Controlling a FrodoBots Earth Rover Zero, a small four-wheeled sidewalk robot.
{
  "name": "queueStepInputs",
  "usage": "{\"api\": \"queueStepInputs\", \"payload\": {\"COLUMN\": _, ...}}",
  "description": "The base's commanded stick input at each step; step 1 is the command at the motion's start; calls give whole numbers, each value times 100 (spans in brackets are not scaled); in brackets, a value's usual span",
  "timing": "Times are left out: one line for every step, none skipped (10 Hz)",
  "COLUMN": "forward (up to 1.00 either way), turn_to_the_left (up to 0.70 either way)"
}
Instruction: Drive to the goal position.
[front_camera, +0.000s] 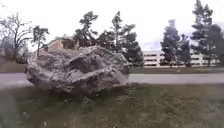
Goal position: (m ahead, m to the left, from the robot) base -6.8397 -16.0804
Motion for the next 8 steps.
{"api": "queueStepInputs", "payload": {"forward": 0, "turn_to_the_left": 0}}
{"api": "queueStepInputs", "payload": {"forward": 0, "turn_to_the_left": 0}}
{"api": "queueStepInputs", "payload": {"forward": 0, "turn_to_the_left": 0}}
{"api": "queueStepInputs", "payload": {"forward": 4, "turn_to_the_left": 0}}
{"api": "queueStepInputs", "payload": {"forward": 20, "turn_to_the_left": 0}}
{"api": "queueStepInputs", "payload": {"forward": 20, "turn_to_the_left": 0}}
{"api": "queueStepInputs", "payload": {"forward": 17, "turn_to_the_left": 0}}
{"api": "queueStepInputs", "payload": {"forward": 7, "turn_to_the_left": -36}}
